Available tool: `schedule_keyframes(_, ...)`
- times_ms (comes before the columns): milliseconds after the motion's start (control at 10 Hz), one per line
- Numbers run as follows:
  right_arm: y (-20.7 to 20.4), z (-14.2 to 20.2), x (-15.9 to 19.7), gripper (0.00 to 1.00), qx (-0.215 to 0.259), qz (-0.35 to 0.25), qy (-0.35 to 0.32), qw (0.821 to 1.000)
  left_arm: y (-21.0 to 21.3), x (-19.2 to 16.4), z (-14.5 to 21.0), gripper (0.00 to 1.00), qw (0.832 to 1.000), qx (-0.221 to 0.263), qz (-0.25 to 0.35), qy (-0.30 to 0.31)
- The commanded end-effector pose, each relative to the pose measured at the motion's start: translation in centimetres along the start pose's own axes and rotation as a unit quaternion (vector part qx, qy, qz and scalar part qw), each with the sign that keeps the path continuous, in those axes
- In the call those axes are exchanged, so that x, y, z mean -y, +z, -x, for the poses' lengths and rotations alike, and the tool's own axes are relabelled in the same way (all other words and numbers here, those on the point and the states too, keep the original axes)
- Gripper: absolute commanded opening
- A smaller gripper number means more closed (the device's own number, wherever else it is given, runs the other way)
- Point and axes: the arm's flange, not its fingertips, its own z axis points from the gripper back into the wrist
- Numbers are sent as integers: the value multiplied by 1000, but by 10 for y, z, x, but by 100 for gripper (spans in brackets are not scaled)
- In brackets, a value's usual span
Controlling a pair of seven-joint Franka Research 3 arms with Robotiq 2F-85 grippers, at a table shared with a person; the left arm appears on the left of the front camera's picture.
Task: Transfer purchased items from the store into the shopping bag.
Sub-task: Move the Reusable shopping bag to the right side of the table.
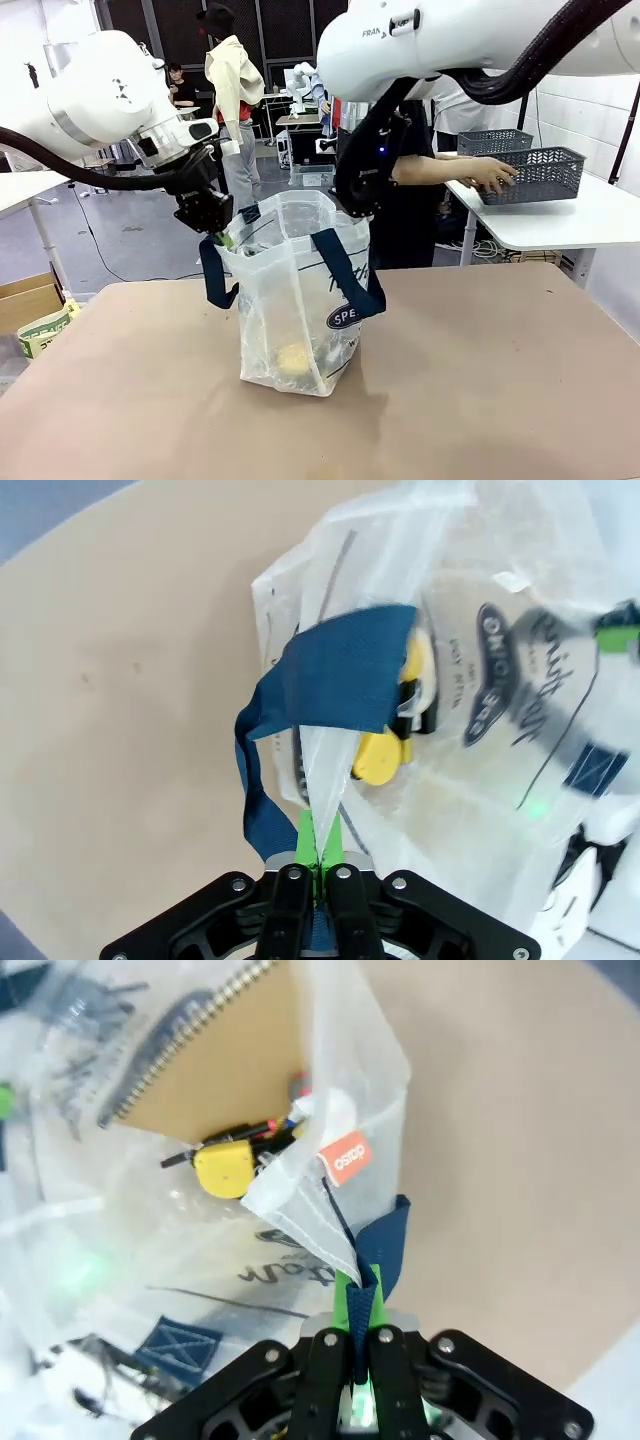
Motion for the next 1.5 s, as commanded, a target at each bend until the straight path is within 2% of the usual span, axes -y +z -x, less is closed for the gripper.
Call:
schedule_keyframes(0,4,-16,-11,0,3,-23,-56,998,3,2,-20,0,998,16,31,43)
schedule_keyframes(200,7,-20,-28,0,12,-20,-85,996,-5,0,-33,0,998,16,66,21)
schedule_keyframes(500,3,-36,-26,0,25,-38,-126,991,-7,8,-40,0,995,5,98,7)
schedule_keyframes(600,5,-32,-23,0,12,-29,-115,993,-3,5,-33,0,995,-1,103,7)
schedule_keyframes(700,2,-25,-27,0,16,-20,-103,994,-1,-4,-25,0,995,-2,95,-19)
schedule_keyframes(800,2,-25,-27,0,16,-20,-103,994,-11,10,-35,0,996,6,84,14)
schedule_keyframes(1000,0,-29,-24,0,16,-21,-106,994,-8,5,-32,0,996,0,85,4)
schedule_keyframes(1200,2,-33,-23,0,18,-53,-172,984,-3,19,-26,0,993,-10,114,31)
schedule_keyframes(1400,0,-37,-16,0,17,-82,-187,979,-2,25,-14,0,990,-9,134,52)
